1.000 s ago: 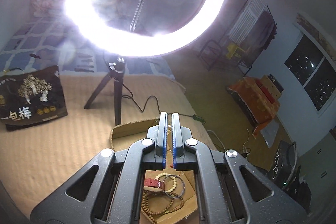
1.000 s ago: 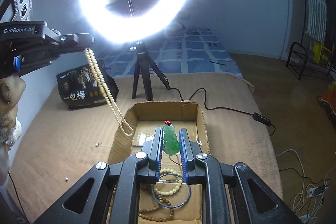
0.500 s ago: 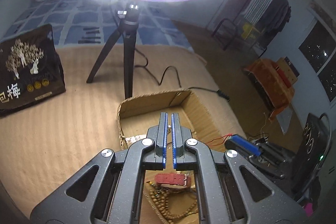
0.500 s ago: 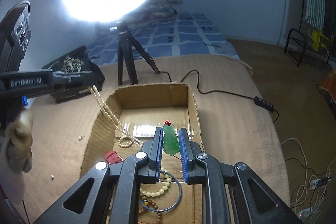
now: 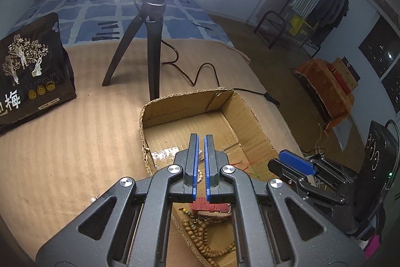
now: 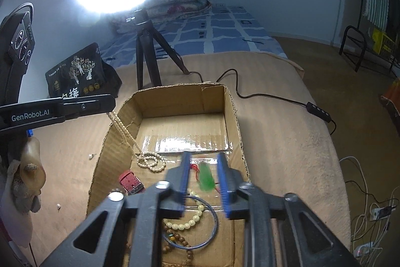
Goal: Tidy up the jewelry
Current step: 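Lower both grippers into the box and open them to release necklace and pendant, then withdraw both grippers from the box and move left gripper toward the loose pearl bead, then close left gripper on the small white pearl bead on the blanket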
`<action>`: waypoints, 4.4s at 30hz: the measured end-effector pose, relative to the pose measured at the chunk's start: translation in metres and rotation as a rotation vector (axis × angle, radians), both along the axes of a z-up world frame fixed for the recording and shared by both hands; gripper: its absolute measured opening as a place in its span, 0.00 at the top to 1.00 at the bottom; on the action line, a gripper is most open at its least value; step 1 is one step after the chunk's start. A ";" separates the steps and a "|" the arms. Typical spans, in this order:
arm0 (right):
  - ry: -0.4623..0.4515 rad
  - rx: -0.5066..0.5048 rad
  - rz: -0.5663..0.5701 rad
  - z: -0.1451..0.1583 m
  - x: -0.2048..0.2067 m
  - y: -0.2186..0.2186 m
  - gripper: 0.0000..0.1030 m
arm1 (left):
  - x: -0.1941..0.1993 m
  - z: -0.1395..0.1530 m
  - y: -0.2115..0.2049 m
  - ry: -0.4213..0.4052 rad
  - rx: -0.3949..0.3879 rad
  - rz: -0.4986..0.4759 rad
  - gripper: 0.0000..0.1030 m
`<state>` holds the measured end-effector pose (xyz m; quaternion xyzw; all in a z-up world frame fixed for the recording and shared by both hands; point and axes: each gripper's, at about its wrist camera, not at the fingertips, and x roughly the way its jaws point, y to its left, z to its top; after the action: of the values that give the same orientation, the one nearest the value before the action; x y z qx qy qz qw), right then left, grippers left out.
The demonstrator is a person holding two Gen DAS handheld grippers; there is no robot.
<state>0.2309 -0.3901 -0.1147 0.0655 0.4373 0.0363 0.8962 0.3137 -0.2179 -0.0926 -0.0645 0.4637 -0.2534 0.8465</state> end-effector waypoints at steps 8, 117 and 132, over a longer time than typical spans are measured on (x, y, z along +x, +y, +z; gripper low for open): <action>-0.006 -0.004 -0.008 0.009 -0.008 0.002 0.69 | -0.009 0.007 0.010 -0.008 0.014 0.013 0.99; 0.226 0.110 0.183 -0.050 0.040 0.221 0.69 | -0.147 -0.101 0.187 0.067 0.178 0.000 0.65; 0.230 0.024 0.182 -0.070 0.057 0.240 0.76 | -0.148 -0.103 0.171 0.042 0.197 -0.037 0.72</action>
<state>0.2882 -0.1503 -0.1847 0.0402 0.5407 0.1150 0.8324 0.1658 -0.0464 -0.1955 0.0221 0.5053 -0.2207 0.8339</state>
